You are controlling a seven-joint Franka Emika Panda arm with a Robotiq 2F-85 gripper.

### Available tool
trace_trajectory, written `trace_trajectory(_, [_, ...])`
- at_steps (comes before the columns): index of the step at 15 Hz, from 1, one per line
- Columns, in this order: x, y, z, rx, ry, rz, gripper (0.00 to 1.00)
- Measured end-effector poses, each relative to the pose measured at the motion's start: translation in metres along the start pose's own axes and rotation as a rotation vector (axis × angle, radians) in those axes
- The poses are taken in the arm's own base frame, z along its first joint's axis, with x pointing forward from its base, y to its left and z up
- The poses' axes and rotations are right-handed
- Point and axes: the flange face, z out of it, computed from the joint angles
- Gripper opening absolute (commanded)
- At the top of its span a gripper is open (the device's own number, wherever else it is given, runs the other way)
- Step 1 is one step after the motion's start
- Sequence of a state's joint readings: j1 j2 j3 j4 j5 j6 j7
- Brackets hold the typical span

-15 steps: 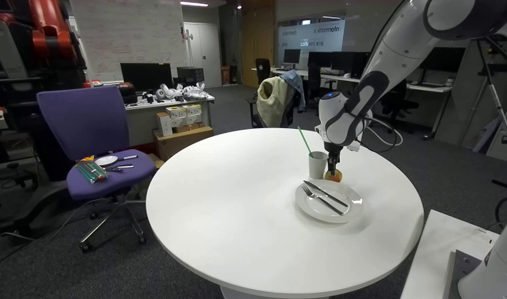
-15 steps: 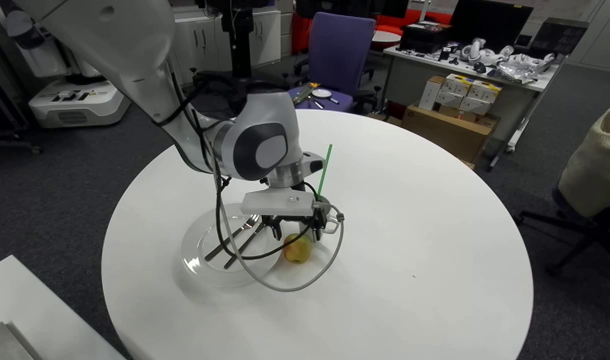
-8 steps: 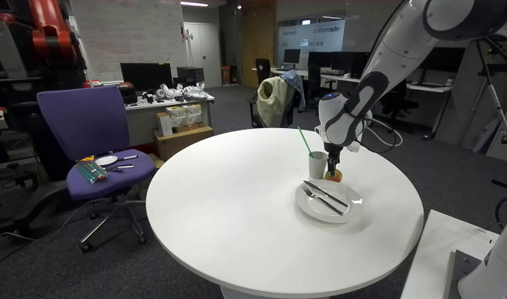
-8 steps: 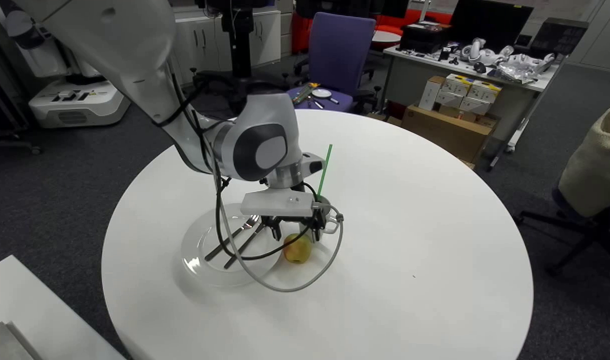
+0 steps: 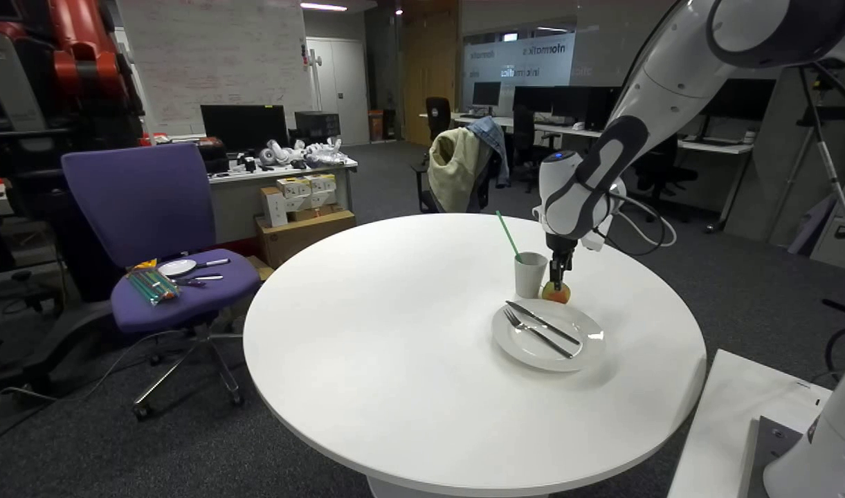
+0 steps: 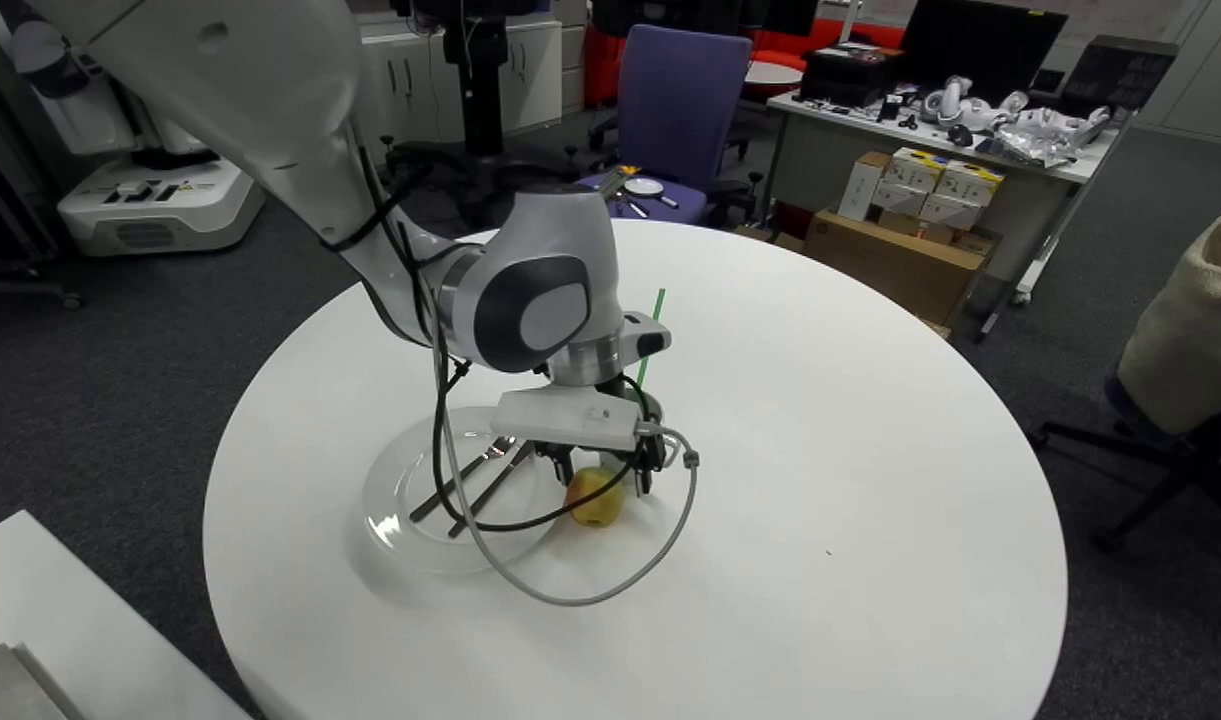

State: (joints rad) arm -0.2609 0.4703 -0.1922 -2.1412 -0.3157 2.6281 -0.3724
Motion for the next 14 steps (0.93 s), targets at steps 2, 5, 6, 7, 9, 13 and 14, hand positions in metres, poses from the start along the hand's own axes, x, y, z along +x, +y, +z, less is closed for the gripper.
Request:
trace_trajectory(2, [-0.002,0.005,0.002,0.016,0.006,0.016,1.0])
trace_trajectory(5, [-0.001,0.009,0.006,0.038,0.016,0.029,1.0])
trace_trajectory(6, [0.001,0.011,0.005,0.044,0.021,0.03,1.0])
trace_trajectory(7, [0.001,0.012,0.005,0.05,0.027,0.032,1.0])
trace_trajectory(9, [0.003,0.015,0.006,0.061,0.036,0.033,1.0])
trace_trajectory(13, [0.008,0.021,0.009,0.084,0.05,0.032,1.0])
trace_trajectory(14, [0.008,0.021,0.009,0.091,0.05,0.031,1.0])
